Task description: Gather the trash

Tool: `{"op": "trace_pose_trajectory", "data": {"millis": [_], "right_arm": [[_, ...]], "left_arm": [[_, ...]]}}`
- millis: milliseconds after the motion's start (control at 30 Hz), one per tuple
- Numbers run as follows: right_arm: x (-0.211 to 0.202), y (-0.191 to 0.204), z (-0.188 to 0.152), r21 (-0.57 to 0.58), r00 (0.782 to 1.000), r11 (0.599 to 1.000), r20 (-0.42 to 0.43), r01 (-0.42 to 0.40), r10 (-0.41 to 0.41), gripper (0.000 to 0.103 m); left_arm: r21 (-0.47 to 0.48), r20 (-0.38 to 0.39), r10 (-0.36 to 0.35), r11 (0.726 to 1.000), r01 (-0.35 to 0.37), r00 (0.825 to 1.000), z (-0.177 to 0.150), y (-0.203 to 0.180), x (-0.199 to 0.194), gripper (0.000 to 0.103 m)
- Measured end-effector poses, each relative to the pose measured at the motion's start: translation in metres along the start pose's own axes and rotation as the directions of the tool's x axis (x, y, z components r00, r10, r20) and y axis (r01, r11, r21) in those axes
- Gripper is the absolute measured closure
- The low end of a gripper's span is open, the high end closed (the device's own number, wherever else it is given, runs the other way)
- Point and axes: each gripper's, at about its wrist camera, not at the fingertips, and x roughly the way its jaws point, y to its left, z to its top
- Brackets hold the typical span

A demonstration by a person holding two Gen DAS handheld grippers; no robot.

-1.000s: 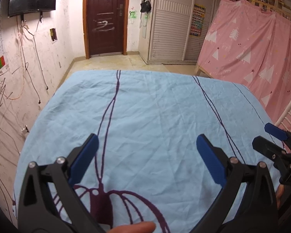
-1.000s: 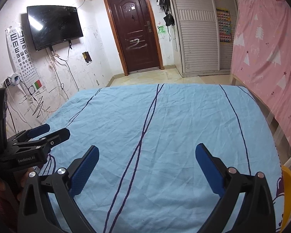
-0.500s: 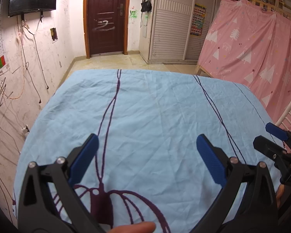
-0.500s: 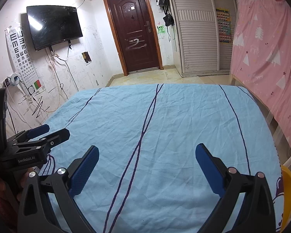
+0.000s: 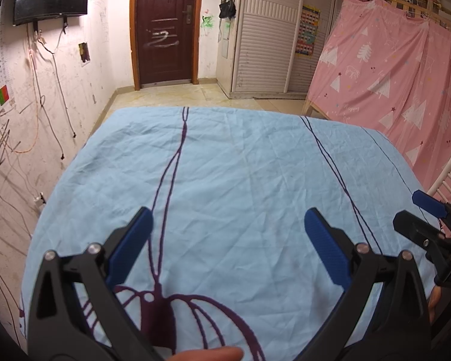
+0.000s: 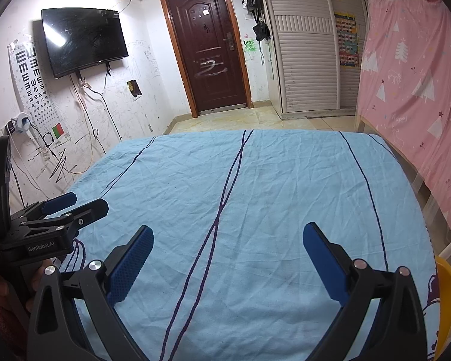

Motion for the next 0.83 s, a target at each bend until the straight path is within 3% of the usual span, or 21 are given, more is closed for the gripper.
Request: {"op": "trace_pose_trajectory", "data": {"millis": [833], "right_arm": [[-0.0002, -0.0005, 0.0001, 0.0, 1.0, 1.0, -0.001, 0.0, 0.0, 0.01]], "left_arm": [[-0.003, -0.001, 0.003, 1.0, -0.003, 1.0, -0.0019, 0.002, 0.0014, 0.006]]}}
